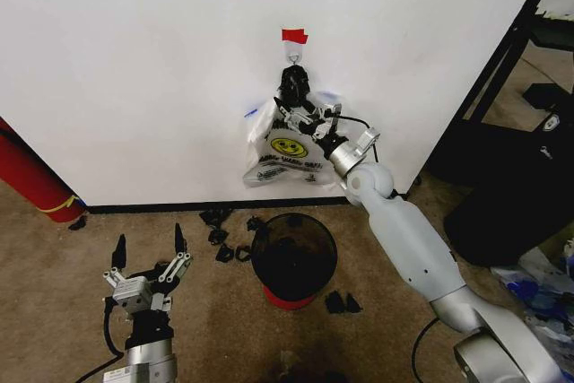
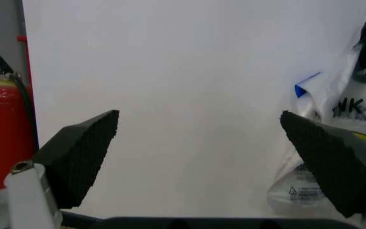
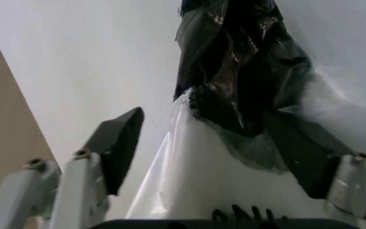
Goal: Pick up the garbage bag from the wall and place it over the trash bin.
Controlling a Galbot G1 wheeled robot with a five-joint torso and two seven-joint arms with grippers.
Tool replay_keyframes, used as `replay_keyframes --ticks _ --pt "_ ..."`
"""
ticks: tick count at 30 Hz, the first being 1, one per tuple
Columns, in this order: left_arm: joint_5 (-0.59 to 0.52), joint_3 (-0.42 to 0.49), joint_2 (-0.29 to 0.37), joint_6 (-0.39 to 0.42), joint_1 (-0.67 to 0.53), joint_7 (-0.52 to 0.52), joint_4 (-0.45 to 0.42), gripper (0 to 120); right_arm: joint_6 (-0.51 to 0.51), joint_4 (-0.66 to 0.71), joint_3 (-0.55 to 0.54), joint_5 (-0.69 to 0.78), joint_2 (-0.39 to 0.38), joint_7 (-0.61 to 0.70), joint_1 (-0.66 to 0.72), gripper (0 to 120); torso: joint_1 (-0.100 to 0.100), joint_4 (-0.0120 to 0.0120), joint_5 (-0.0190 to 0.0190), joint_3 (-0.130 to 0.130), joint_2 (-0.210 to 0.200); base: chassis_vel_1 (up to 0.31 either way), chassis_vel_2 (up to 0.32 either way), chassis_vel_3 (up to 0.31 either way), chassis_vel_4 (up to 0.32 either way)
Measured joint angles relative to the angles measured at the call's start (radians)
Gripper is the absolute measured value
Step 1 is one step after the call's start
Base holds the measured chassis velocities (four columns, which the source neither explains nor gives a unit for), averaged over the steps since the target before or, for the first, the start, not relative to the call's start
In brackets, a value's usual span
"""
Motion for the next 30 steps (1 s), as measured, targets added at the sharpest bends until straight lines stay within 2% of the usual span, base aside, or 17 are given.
replay_keyframes --ticks 2,3,9,11,16,18,19,30 --pt "0.000 0.001 0.000 0.000 0.000 0.000 0.000 100 0.000 -0.001 -0.001 -0.005 -0.002 0.001 0.001 60 0.000 0.0001 0.0000 0.000 0.000 0.000 0.000 0.000 0.000" --pt "0.000 0.001 0.000 0.000 0.000 0.000 0.000 100 0.000 -0.001 -0.001 -0.005 -0.002 0.001 0.001 60 0.000 0.0001 0.0000 0.000 0.000 0.000 0.000 0.000 0.000" --pt "0.000 0.001 0.001 -0.001 0.001 0.001 -0.002 100 0.004 -0.004 -0.001 -0.011 -0.013 0.009 0.000 35 0.000 0.0001 0.0000 0.000 0.000 0.000 0.000 0.000 0.000" --pt "0.000 0.001 0.000 -0.001 0.002 0.001 -0.002 100 0.004 -0.003 0.001 -0.011 -0.015 0.009 -0.002 32 0.000 0.0001 0.0000 0.000 0.000 0.000 0.000 0.000 0.000" --pt "0.000 0.003 -0.001 -0.002 0.001 0.001 -0.003 100 0.005 0.005 0.004 -0.013 -0.026 0.011 -0.013 11 0.000 -0.0001 0.0001 0.000 0.000 0.000 0.000 0.000 0.000" --pt "0.000 0.004 -0.001 -0.002 0.001 0.001 -0.003 100 0.005 0.005 0.004 -0.014 -0.026 0.013 -0.013 8 0.000 0.0000 0.0001 0.000 0.000 0.000 0.000 0.000 0.000" --pt "0.001 0.005 -0.001 -0.002 0.000 0.001 -0.003 100 0.006 0.006 0.004 -0.014 -0.026 0.016 -0.013 2 0.000 0.0000 0.0000 0.000 0.000 0.000 0.000 0.000 0.000" --pt "0.003 0.007 -0.004 -0.007 0.007 0.002 -0.005 100 0.005 0.002 0.007 -0.011 -0.019 0.034 -0.009 0 0.000 0.0001 0.0000 0.000 0.000 0.000 0.000 0.000 0.000"
